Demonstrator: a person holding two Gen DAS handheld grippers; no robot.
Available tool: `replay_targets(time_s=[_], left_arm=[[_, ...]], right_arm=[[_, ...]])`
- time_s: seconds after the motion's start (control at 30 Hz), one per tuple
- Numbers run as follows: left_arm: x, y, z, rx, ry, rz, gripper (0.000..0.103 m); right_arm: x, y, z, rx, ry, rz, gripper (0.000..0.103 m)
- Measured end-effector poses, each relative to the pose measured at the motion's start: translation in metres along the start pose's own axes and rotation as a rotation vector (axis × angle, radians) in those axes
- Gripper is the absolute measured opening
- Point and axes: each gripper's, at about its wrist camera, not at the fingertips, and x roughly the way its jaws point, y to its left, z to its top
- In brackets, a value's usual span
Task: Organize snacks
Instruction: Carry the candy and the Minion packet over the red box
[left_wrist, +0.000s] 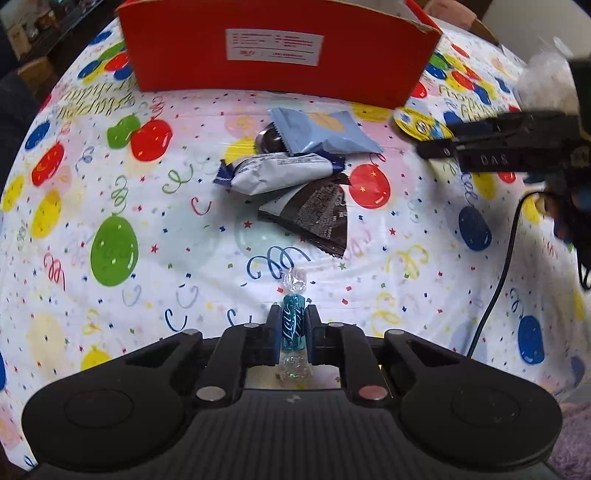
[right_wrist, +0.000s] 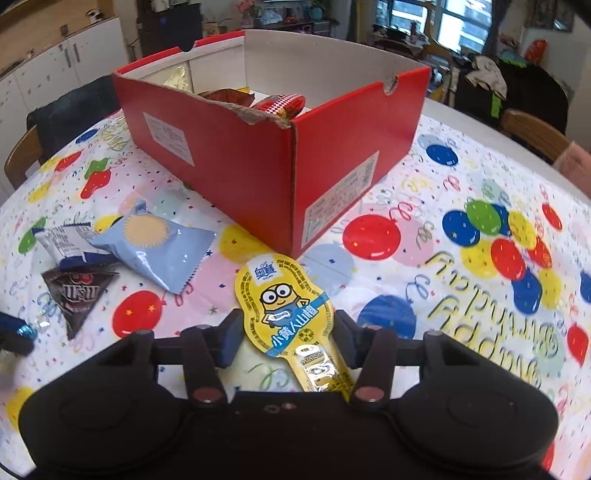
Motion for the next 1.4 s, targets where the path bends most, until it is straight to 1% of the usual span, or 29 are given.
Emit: replay_targets(time_s=[0.17,0.3,0.43,0.6,0.7,1.07,1.23,1.4], left_arm=[[-0.003,0.01,0.0,-0.066,0.002,-0.007,0.012],[-0.009,0.014,0.0,-0.093,-0.015,-0.005,0.012],[-0.017,0.016,0.001,-0.117,-0.031,-0.006,0.012],[-0.033,0.017,0.006,-0.133,-0.071,-0.014,0.012],[-0.043,0.019,0.01,-0.147,-0.099,-0.015,0.012],[-0.084,0.012,0.035,-0.125,-0.22,0.011,0.012],[-0.1,0.01,0.053,-0.101,-0.262,0.028,0.012],[-0.114,0.009,0.079,-0.07,-0.307,0.034,0.012]], right_arm=[[-0.01,0.003,-0.006,0.069,0.013,0.001,0.05],[-0.023,0.006,-0.008,0.117,0.01,0.007,0.05],[-0.04,0.011,-0.007,0.138,-0.014,0.018,0.05],[-0.061,0.017,-0.001,0.157,-0.055,0.052,0.051],[-0.071,0.021,0.003,0.15,-0.081,0.057,0.051],[-0.11,0.019,0.024,0.138,-0.187,0.071,0.051],[-0.121,0.012,0.039,0.159,-0.233,0.072,0.051],[-0.13,0.008,0.06,0.166,-0.273,0.061,0.051]])
